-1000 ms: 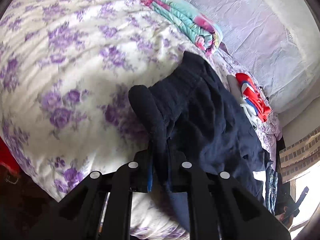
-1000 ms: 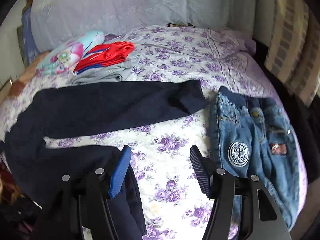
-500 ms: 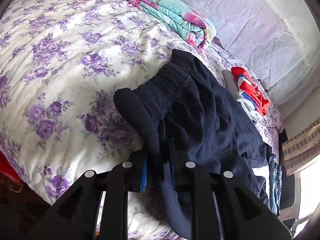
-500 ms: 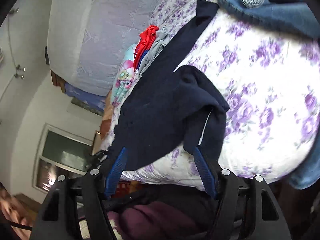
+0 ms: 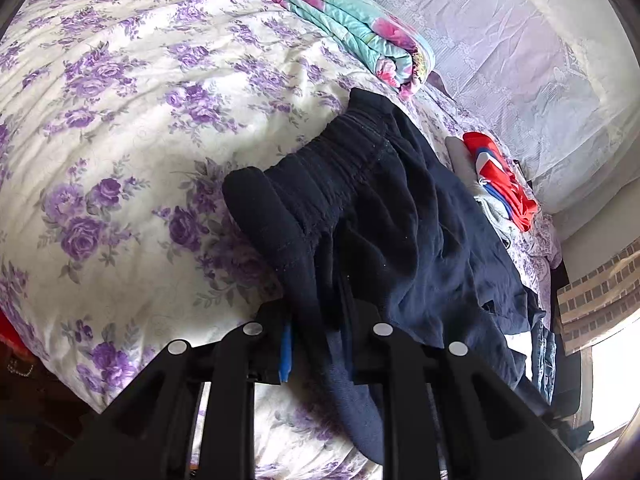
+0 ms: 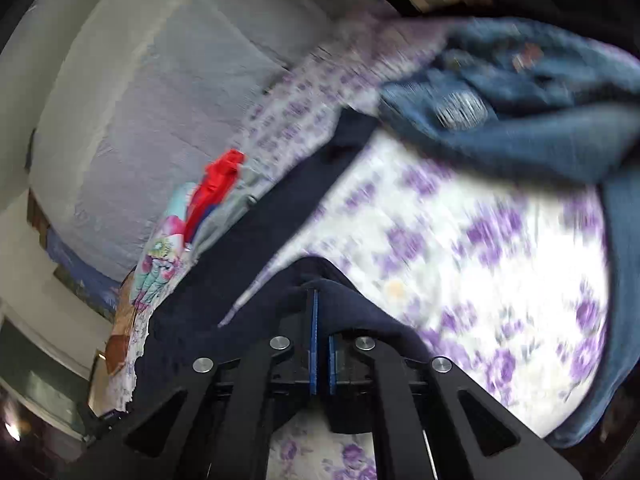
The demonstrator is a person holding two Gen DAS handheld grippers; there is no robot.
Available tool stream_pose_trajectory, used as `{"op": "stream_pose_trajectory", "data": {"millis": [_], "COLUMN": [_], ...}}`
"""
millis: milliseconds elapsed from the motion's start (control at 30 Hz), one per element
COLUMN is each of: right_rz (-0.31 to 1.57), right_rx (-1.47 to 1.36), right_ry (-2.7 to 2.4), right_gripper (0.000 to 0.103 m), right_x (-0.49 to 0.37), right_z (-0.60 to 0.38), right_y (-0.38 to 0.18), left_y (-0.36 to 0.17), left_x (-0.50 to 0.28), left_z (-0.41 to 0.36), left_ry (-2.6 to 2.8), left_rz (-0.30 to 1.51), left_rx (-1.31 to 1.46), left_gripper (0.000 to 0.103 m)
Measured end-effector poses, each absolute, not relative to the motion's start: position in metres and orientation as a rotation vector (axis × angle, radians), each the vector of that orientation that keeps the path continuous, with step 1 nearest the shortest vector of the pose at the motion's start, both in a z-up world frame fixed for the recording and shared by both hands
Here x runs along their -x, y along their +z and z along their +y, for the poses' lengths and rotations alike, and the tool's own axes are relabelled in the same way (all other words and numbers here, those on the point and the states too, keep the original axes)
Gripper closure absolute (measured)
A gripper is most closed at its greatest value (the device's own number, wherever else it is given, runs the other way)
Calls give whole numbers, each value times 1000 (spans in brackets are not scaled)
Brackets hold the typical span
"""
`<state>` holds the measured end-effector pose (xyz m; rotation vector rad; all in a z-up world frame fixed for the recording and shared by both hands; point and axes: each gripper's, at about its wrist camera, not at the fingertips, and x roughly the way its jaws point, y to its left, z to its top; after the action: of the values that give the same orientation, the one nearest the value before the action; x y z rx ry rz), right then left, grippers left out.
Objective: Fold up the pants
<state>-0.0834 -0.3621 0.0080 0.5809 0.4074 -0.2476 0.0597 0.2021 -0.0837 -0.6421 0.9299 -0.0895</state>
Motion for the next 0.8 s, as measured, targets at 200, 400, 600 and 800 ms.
{"op": "stream_pose_trajectory", "data": {"millis": [200,400,600,800], "right_rz": [320,655,614,507], "right_rx": [-323,-563,-723,-685], "right_ry": [-181,-320,-311,-459], "right_gripper": [99,99,65,19], "right_x": [103,127,168,192], "right_z": [-335,-384,-388,-415], "right_y": [85,-51,-96,-64], "left_y": [-83,-87,-83,-86], "left_x": [-60,-48,-39,-57], "left_z": [202,215,210,197], "left_ry": [-89,-61,-76,-104], "left_rz": [929,925,933,937], "left_rx": [658,693,636,621], "left_gripper": [86,84,80,40]}}
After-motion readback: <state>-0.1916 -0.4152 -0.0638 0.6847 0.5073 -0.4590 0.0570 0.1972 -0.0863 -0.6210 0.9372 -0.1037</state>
